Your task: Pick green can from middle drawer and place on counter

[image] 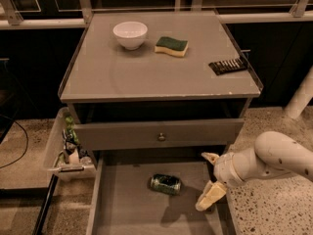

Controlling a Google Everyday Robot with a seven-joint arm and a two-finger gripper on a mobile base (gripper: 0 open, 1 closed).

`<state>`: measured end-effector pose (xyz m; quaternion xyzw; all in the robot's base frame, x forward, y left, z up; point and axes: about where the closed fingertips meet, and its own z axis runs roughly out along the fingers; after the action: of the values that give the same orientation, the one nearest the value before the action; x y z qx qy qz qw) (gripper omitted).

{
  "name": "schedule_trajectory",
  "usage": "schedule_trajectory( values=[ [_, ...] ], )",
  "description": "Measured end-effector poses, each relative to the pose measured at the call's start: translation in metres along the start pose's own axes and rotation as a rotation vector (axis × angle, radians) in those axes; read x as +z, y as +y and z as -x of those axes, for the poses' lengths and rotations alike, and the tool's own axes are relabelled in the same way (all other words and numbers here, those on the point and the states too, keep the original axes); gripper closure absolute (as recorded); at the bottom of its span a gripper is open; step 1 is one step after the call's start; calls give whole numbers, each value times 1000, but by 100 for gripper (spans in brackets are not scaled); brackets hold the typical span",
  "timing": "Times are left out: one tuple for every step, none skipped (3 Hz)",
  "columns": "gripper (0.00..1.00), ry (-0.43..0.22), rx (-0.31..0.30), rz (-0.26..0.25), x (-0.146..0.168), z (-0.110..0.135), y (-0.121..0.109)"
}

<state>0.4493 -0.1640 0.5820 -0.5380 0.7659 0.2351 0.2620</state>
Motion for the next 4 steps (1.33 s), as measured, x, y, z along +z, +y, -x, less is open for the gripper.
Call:
schedule_trajectory(
  values=[
    [0, 25, -78, -22, 34, -18, -16],
    [0, 46, -208, -35, 70, -28, -34],
    [0, 47, -281, -23, 100, -37, -50],
    [0, 47, -281, -22, 100, -37, -50]
  ],
)
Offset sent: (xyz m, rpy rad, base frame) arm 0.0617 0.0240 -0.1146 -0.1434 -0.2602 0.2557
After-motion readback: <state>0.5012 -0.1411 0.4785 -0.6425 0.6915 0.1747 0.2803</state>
